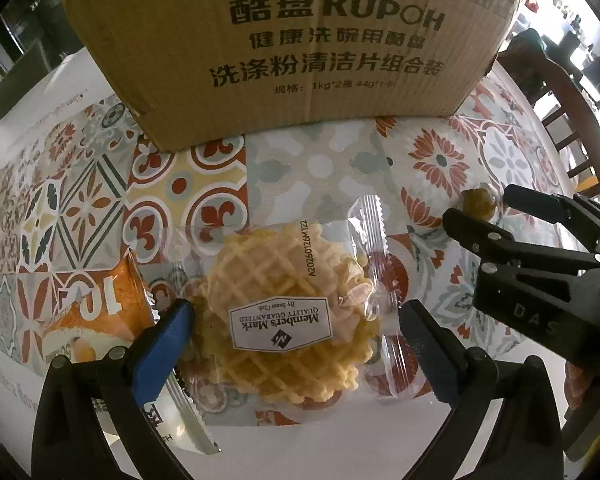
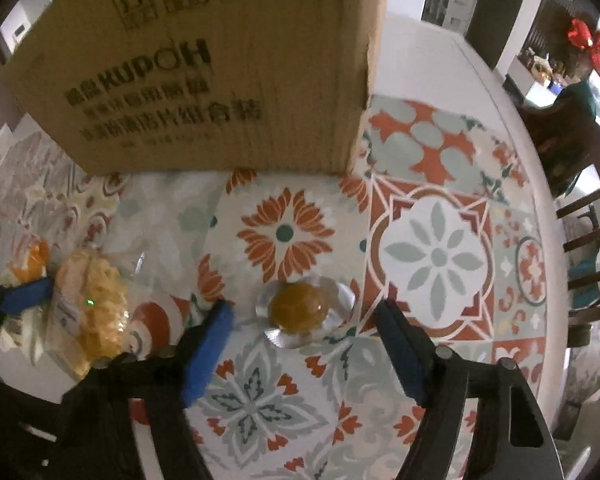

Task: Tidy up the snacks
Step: 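Grasp the wrapped waffle with the left tool while the right tool grasps the golden cake tray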

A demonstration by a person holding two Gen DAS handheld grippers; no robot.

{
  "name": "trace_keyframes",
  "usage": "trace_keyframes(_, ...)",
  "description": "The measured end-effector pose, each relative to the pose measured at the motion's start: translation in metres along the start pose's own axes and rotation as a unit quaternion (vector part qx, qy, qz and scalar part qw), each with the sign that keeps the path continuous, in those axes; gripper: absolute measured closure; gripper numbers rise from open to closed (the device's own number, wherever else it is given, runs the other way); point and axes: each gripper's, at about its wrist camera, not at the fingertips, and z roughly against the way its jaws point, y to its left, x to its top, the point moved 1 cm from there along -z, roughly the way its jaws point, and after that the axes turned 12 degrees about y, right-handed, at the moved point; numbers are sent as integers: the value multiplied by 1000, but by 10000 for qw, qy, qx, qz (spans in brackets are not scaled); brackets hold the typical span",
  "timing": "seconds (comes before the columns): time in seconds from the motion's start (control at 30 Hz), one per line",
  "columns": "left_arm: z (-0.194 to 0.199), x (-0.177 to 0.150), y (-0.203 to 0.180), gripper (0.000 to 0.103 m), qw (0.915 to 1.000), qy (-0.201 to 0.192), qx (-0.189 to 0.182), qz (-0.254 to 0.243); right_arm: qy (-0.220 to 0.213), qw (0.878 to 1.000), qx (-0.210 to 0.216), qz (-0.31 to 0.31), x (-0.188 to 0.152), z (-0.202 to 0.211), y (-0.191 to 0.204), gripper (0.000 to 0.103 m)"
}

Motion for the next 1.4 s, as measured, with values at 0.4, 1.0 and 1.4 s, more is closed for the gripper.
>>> trace_keyframes(0.4,10,-15,7,13,9996,-233,-143,-47,-229,9997,55,37,-11,11,-6,58)
trace_keyframes(1.0,55,-35,27,32,9950,-771,-626,73,-664,9972,343,24,-56,62,12,58)
trace_keyframes(1.4,117,-39,17,33,9821,-1641,-911,164,-1445,9885,437,39,-49,127,15,58)
